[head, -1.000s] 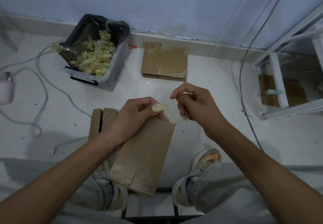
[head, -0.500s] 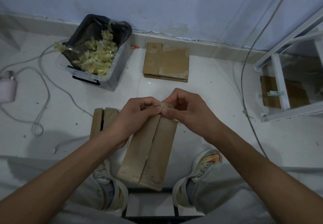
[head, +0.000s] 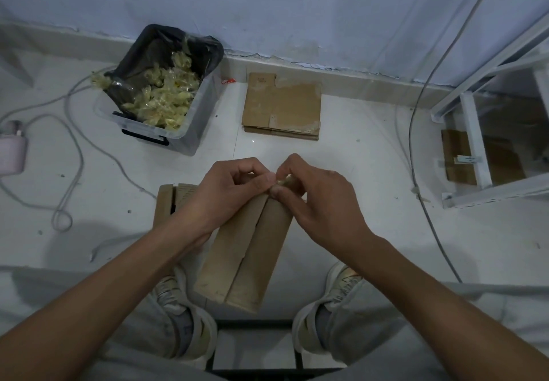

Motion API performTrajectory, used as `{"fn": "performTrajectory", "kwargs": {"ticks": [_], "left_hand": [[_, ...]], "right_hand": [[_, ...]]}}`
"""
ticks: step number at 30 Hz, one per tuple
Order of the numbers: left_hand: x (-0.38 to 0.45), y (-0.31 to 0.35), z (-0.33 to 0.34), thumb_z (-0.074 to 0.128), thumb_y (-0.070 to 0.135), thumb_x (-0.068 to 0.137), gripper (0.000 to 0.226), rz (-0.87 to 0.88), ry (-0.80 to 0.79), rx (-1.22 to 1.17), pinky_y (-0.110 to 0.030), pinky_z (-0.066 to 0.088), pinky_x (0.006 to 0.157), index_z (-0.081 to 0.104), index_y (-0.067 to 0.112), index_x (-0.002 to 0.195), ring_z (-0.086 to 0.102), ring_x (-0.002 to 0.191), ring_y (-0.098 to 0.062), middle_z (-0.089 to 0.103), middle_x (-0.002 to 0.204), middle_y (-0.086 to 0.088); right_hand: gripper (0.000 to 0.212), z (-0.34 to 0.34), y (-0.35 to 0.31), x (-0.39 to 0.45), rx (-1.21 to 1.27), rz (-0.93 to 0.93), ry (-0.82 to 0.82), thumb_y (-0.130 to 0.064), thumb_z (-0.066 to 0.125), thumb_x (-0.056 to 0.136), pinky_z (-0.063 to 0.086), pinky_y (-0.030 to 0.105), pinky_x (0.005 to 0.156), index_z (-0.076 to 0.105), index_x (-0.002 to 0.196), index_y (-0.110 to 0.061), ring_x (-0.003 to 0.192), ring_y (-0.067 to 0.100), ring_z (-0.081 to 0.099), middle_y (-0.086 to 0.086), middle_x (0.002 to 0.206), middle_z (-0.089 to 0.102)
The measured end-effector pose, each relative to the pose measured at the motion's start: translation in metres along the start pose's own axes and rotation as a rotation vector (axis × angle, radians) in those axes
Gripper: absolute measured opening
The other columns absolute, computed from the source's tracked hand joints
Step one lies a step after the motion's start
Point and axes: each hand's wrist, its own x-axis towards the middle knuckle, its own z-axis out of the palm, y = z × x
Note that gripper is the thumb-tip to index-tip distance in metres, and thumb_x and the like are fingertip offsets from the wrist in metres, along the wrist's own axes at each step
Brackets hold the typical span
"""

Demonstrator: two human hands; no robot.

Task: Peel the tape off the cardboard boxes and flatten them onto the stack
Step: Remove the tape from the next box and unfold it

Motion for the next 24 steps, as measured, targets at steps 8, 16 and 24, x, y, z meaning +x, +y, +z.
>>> {"fn": "performTrajectory", "kwargs": {"ticks": [8,16,24], "left_hand": [[0.001,0.002,-0.010,0.078,0.020,0.088,0.014,-0.165,0.016,-0.205,-0.035,0.058,0.074,0.074,0.009,0.096,0.073,0.078,-0.028,0.078,0.091,-0.021],[0.002,-0.007,-0.003,0.083,0.008,0.082,0.018,-0.058,-0.037,0.081,-0.017,0.053,0.079,0.071,0.011,0.096,0.075,0.090,-0.012,0.079,0.090,0.000],[0.007,-0.011,-0.001,0.074,0.045,0.088,0.030,-0.059,0.038,0.111,-0.024,0.049,0.092,0.067,0.038,0.117,0.058,0.110,0.009,0.065,0.115,0.026]], "right_hand": [[0.012,-0.007,0.003,0.007,0.400,0.113,-0.113,-0.019,0.062,0.105,0.049,0.022,0.067,0.074,0.106,-0.020,0.084,0.015,0.066,-0.010,0.088,0.069],[0.016,-0.006,0.006,0.014,0.137,0.236,-0.322,-0.028,0.071,0.099,0.047,0.021,0.073,0.073,0.114,-0.027,0.082,0.006,0.061,-0.015,0.091,0.065],[0.009,-0.012,0.014,0.012,0.179,0.156,-0.098,-0.017,0.071,0.098,0.051,0.026,0.070,0.069,0.092,-0.023,0.078,0.009,0.063,-0.015,0.083,0.066]]}}
